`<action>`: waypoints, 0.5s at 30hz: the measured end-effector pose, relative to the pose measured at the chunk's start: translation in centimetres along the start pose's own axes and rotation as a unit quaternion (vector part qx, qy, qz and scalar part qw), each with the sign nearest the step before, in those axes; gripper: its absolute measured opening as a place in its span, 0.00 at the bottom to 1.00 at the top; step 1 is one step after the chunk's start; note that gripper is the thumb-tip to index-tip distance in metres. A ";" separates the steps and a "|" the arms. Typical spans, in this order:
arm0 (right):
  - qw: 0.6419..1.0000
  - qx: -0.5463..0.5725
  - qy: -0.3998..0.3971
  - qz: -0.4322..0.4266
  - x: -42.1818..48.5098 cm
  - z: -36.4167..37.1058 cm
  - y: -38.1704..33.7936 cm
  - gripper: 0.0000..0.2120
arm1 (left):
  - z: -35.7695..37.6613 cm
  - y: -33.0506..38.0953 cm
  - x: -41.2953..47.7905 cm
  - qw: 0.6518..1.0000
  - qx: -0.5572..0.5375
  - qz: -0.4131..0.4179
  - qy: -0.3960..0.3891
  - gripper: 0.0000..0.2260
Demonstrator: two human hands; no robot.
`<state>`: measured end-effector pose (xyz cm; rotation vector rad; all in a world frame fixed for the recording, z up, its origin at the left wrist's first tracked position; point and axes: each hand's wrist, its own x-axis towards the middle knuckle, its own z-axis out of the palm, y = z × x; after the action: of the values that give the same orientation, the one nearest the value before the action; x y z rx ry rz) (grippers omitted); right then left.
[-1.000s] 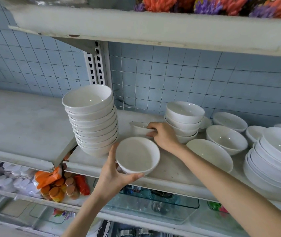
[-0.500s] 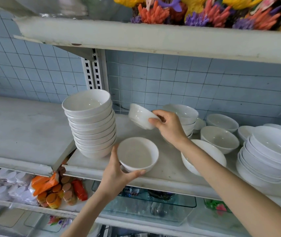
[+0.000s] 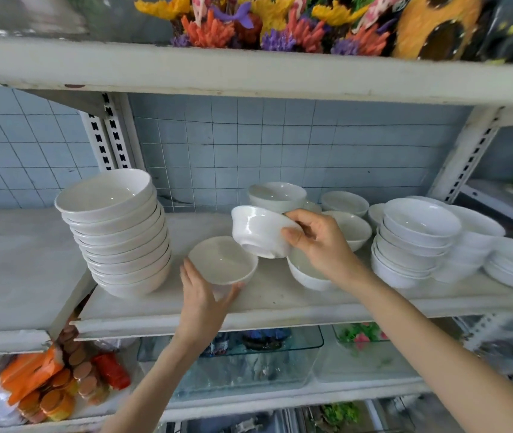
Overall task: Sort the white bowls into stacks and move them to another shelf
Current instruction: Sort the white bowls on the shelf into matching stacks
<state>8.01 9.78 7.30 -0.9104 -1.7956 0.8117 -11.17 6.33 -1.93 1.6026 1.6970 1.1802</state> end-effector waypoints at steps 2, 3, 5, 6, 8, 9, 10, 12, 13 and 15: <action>1.000 -0.020 0.000 0.013 -1.5 -0.2 -0.3 0.06 | -0.1 0.8 -1.3 0.995 0.065 0.061 0.033 0.39; 0.999 -0.031 0.003 0.018 -2.2 -0.4 -0.4 0.06 | -0.3 1.2 -1.8 0.990 0.071 0.106 0.056 0.36; 0.998 -0.045 0.017 0.027 -3.6 -0.6 -0.5 0.06 | -0.8 3.0 -3.0 0.987 0.023 0.149 0.048 0.31; 0.998 -0.047 0.027 0.032 -4.2 -0.7 -0.6 0.06 | -1.1 4.1 -3.5 0.990 -0.019 0.141 0.018 0.29; 0.997 -0.049 0.046 0.040 -5.5 -0.9 -0.8 0.08 | -1.5 5.9 -4.2 0.990 -0.091 0.086 -0.060 0.31; 0.996 -0.049 0.054 0.042 -6.0 -1.0 -1.1 0.10 | -1.4 6.5 -4.3 0.987 -0.111 0.063 -0.094 0.32; 0.996 -0.048 0.060 0.044 -6.6 -1.2 -1.4 0.10 | -1.2 7.0 -4.4 0.982 -0.130 0.055 -0.128 0.30; 0.995 -0.050 0.065 0.049 -7.7 -1.7 -1.9 0.08 | -0.5 8.0 -4.4 0.964 -0.182 0.044 -0.187 0.21; 0.995 -0.055 0.066 0.053 -8.2 -1.9 -2.0 0.07 | 0.0 8.3 -4.4 0.955 -0.210 0.040 -0.207 0.19; 0.993 -0.069 0.072 0.062 -9.2 -2.7 -2.3 0.06 | 1.1 9.0 -4.4 0.937 -0.256 0.021 -0.235 0.20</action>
<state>12.66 1.15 6.16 -1.1510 -1.6987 0.6855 -4.89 1.57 4.39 1.4376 0.9589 1.0386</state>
